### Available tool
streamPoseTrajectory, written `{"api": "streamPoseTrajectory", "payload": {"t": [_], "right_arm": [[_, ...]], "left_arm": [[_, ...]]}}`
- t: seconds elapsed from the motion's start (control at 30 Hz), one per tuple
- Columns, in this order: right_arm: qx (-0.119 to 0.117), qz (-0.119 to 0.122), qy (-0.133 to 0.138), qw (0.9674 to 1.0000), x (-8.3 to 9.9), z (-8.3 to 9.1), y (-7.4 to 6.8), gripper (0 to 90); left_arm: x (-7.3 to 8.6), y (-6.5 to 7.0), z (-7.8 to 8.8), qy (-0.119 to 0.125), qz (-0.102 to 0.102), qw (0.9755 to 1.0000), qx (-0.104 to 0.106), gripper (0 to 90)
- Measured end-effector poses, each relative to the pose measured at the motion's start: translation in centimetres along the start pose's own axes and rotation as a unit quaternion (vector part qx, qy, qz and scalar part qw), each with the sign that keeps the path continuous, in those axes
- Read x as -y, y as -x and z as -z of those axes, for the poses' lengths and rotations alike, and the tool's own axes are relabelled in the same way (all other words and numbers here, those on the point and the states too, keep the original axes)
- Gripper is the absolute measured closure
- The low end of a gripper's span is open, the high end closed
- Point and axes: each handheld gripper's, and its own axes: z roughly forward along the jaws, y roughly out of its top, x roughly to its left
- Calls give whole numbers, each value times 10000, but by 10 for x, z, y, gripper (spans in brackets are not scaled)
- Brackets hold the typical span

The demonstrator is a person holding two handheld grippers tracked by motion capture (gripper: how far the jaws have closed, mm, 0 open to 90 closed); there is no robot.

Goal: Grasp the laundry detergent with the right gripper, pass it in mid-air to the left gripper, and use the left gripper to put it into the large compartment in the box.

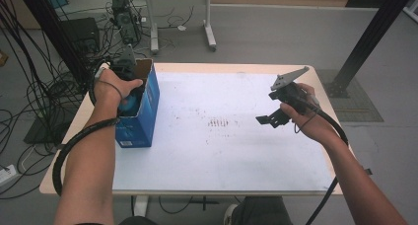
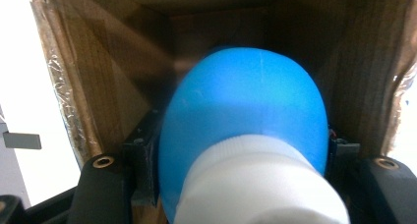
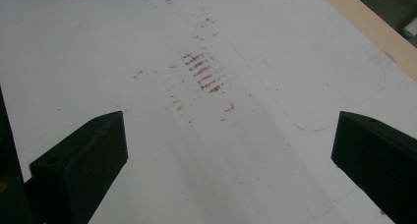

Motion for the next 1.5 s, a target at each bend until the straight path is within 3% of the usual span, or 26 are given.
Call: {"api": "streamPoseTrajectory", "payload": {"t": [1.5], "right_arm": [[77, -18, -25, 10000, 2, 5, 2, 4]], "left_arm": [[0, 0, 0, -3, 16, 10000, 4, 361]]}}
